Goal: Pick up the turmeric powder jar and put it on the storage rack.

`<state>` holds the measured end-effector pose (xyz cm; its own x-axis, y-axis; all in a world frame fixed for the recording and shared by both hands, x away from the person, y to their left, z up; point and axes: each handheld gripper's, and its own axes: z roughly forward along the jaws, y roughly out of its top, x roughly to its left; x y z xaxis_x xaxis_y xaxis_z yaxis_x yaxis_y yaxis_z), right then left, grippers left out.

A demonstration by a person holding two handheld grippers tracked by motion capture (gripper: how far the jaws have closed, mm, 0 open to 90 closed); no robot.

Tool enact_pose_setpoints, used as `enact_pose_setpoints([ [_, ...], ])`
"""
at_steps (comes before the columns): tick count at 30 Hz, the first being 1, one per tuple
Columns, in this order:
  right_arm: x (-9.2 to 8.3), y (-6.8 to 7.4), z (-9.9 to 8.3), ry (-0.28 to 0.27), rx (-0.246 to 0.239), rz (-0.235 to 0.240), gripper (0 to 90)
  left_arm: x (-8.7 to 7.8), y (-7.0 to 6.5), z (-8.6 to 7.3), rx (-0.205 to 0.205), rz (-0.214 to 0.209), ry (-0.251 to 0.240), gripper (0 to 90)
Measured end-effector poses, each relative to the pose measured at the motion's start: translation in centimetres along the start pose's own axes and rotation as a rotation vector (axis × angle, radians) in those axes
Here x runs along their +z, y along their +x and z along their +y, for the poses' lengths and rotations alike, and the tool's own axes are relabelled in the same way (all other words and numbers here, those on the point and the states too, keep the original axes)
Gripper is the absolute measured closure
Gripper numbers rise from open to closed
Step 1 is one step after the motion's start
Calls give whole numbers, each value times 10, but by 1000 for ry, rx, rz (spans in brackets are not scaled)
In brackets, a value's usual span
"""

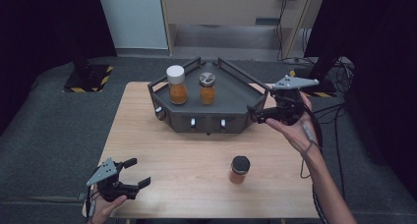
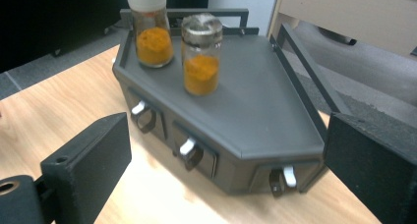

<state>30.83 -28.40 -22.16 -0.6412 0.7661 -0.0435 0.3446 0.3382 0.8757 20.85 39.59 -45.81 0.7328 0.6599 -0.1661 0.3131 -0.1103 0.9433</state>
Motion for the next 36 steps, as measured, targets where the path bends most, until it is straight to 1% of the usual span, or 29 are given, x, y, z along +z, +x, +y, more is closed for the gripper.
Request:
enact_pose_setpoints([
  [3,-10,-2,-18,-10,13,-4,36,0,0,0,-2,2,0,46],
  [7,-19,-6,-42,3,36,-14,34,0,0,0,-1,2,1,46],
  [11,-26,-11,-72,2,76,-22,34,0,0,0,-3,3,0,46],
  [14,-31,-11,-90,4,101,-41,34,0,0,0,-2,4,3,46],
  [17,-33,-11,-108,-5,127,-44,30,0,0,0,-3,6,2,45],
  [19,-33,-8,-119,-8,135,-60,31,0,0,0,-4,8,2,45],
  [20,-33,-8,-123,-6,138,-59,30,-1,0,0,-4,8,1,45],
  [24,-34,-2,-140,0,138,-76,30,0,0,0,-6,7,1,45],
  [28,-36,3,-159,-18,143,-74,30,0,0,0,-5,7,2,45],
  [31,-35,11,-172,-16,155,-95,33,0,0,0,-9,8,1,45],
  [32,-35,14,-177,-15,149,-102,33,0,0,0,-9,9,2,45],
  [34,-36,19,-188,-35,147,-108,32,0,0,0,-9,8,2,45],
  [36,-37,22,-195,-42,142,-109,32,0,0,0,-9,9,3,45],
])
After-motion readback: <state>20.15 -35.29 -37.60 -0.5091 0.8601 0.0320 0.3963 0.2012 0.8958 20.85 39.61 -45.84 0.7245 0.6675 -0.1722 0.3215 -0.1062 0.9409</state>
